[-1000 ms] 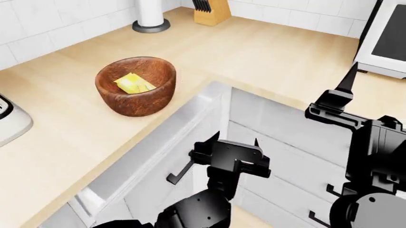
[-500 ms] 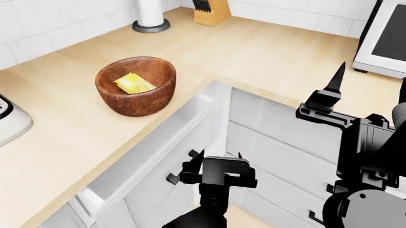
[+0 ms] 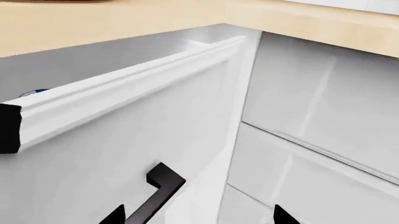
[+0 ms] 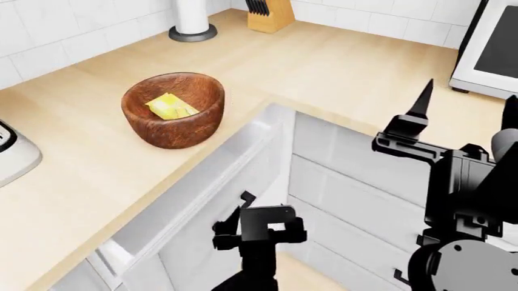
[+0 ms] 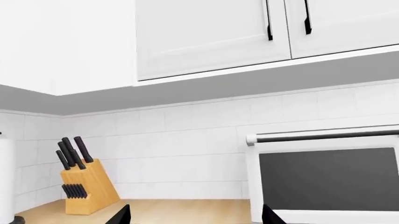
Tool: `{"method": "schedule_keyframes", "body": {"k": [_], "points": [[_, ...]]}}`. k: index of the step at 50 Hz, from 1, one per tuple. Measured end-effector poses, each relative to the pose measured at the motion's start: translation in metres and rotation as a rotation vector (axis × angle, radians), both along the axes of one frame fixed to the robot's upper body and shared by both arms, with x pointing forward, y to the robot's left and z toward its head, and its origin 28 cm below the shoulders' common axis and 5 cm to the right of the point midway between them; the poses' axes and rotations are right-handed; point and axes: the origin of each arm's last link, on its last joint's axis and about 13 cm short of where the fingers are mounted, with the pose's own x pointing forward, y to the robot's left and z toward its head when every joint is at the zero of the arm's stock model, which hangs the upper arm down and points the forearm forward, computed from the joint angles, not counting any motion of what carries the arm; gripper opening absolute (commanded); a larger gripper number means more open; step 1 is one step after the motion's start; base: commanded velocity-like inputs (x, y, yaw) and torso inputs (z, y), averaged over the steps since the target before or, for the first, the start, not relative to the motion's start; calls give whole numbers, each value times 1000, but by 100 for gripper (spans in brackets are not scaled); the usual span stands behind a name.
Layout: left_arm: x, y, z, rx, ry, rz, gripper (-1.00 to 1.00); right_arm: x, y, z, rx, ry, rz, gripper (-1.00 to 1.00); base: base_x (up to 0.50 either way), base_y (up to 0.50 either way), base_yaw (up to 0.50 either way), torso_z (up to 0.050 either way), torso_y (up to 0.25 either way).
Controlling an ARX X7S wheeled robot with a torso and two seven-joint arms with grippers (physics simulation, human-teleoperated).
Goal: Place the bar in the bowl and close the drawer.
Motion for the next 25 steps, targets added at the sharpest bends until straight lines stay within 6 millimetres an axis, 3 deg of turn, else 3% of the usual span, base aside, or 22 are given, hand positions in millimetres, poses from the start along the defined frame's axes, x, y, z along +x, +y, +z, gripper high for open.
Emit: {"method": "schedule_keyframes", "body": {"k": [25], "points": [[16, 26, -16, 60, 40, 128, 100, 3, 2, -2, -7, 14, 20, 100, 0, 0, 0, 0, 0]]}}
